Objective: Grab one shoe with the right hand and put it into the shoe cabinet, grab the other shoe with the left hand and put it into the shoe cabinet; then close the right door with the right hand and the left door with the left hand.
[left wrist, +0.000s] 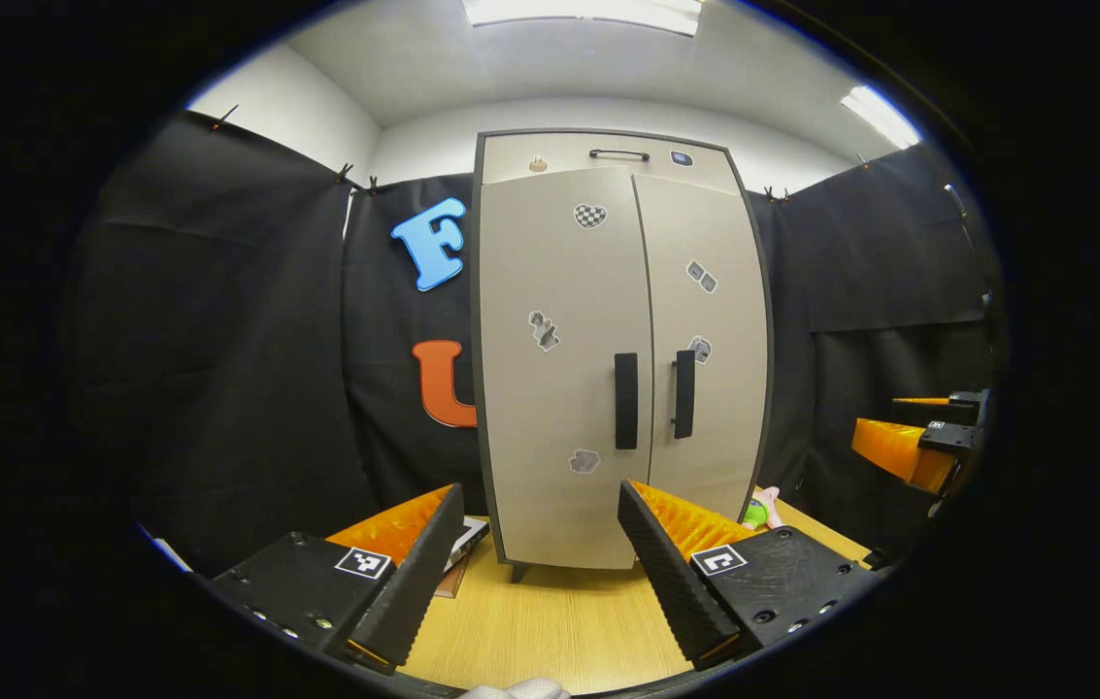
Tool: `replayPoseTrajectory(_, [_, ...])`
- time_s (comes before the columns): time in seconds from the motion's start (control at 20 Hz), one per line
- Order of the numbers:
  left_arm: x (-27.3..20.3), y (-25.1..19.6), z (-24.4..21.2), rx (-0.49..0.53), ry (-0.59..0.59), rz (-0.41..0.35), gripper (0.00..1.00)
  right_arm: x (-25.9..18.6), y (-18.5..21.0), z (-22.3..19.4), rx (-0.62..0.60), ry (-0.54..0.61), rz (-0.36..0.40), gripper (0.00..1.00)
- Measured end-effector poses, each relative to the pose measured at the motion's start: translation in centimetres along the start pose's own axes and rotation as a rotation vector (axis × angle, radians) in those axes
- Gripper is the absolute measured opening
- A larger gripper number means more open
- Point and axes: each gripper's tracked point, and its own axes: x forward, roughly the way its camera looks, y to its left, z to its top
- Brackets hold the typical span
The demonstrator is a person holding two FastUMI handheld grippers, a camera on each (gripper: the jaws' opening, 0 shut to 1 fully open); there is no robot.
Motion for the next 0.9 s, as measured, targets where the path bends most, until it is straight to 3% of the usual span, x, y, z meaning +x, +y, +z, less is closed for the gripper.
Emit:
replayPoseTrajectory(0.1, [-0.2, 0.2, 0.0, 0.001, -0.002, 0.002, 1.00, -0.2, 0.3, 0.2, -0.001, -0.004, 0.005, 1.00])
replayPoseTrajectory(0.35, [-0.3, 0.7, 0.1, 0.002, -0.006, 0.002, 0.96, -0.5, 0.8, 0.2, -0.006, -0.010, 0.009, 1.00])
replayPoseTrajectory(0.85, [-0.1, 1.3, 0.3, 0.006, -0.012, 0.012, 1.00, -0.7, 1.0, 0.2, -0.002, -0.008, 0.008, 1.00])
replayPoseTrajectory(0.9, [-0.2, 1.3, 0.3, 0.005, -0.012, 0.012, 0.96, -0.7, 1.0, 0.2, -0.002, -0.010, 0.008, 1.00])
